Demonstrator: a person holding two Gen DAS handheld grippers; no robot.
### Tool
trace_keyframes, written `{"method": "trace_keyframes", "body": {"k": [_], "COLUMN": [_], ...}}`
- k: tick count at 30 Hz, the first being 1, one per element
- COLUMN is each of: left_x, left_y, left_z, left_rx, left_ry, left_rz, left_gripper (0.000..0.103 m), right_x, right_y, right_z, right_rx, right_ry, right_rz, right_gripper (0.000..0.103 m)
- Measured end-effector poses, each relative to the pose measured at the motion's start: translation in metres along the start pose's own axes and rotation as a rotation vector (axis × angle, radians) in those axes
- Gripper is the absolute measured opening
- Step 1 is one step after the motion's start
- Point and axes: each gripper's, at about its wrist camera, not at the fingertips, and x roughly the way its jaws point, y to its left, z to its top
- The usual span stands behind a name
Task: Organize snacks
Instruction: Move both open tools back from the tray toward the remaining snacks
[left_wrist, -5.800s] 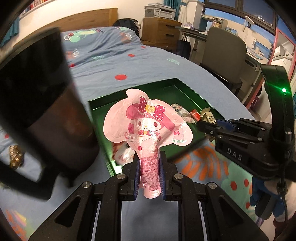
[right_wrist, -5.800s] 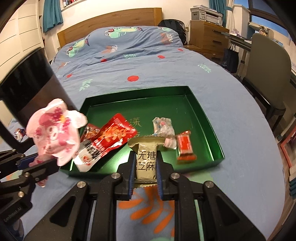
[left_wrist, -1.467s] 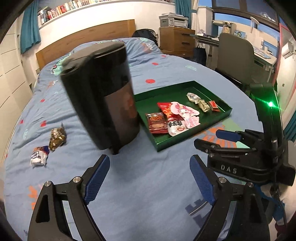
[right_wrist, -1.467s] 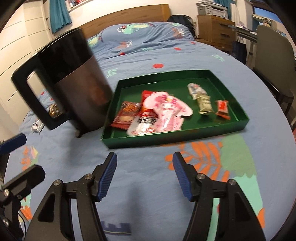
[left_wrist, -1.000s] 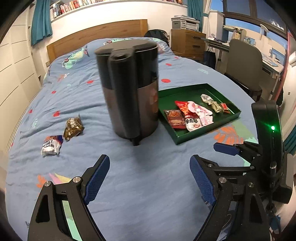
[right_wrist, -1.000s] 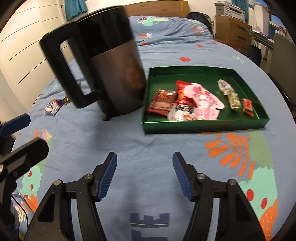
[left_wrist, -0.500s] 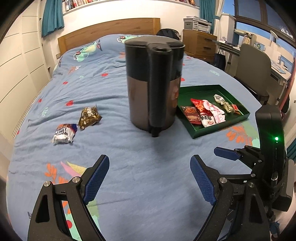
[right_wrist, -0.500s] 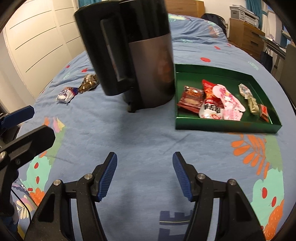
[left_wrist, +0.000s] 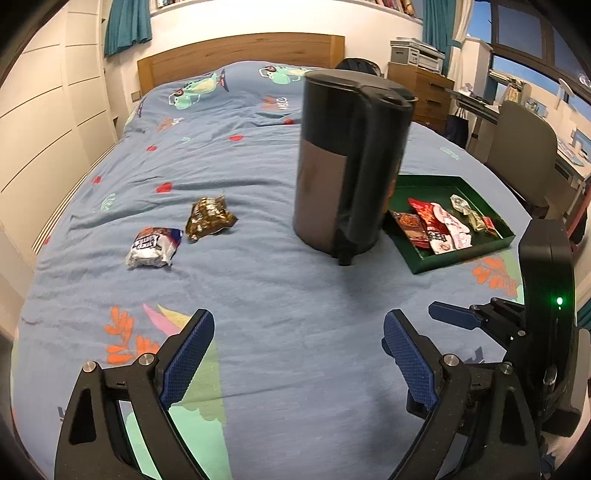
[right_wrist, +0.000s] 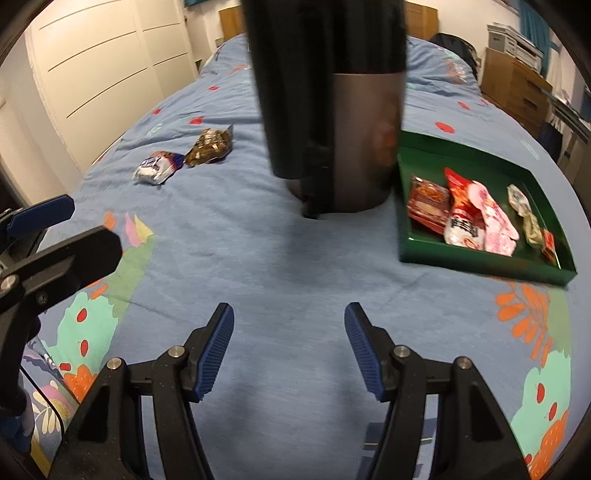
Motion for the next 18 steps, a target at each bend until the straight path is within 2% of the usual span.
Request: {"method": "trace_keyframes", "body": {"k": [18], "left_x": [0.012], "left_y": [0.067], "left_z": [-0.008], "left_rx": [-0.099], "left_ry": [0.011], "left_rz": [0.045], "left_gripper": [0.091], "right_x": [0.032], "right_y": [0.065], "right_z": [0.025], "right_rx": [-0.135], "right_ry": [0.038], "right_rz": [0.047], "right_gripper": [0.103]}}
